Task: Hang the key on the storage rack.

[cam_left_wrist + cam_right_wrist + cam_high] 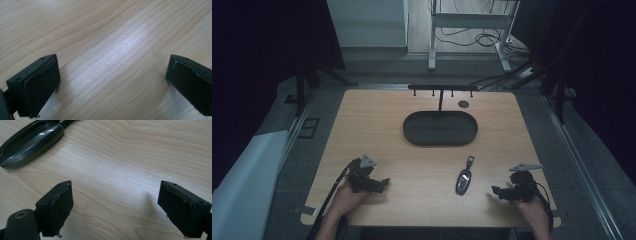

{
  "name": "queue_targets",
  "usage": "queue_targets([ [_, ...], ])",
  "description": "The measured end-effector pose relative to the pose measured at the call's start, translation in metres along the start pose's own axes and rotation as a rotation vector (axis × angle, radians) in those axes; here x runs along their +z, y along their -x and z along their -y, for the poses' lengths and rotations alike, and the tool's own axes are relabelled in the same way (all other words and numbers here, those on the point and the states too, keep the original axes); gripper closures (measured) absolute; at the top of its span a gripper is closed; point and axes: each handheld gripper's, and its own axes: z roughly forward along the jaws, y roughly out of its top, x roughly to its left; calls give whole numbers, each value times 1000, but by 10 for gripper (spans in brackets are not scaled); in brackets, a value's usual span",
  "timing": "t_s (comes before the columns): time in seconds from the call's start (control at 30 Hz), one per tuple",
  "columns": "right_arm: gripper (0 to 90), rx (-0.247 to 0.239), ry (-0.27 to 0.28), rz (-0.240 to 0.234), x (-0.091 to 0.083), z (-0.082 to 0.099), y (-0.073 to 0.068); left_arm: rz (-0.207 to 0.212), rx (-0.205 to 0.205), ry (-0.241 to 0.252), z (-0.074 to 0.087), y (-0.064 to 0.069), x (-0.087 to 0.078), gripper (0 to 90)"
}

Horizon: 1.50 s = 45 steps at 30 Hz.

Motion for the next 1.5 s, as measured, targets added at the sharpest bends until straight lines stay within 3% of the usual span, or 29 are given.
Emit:
queue_targets([
  [0.57,135,-24,-3,-22,4,-8,-9,0,-5,4,0,0,0,0],
  [1.27,135,-81,-2,-58,11,-32,-28,0,-5,4,0,0,0,0],
  [1.5,135,-105,-38,-57,17,-40,-36,0,-5,4,0,0,0,0],
])
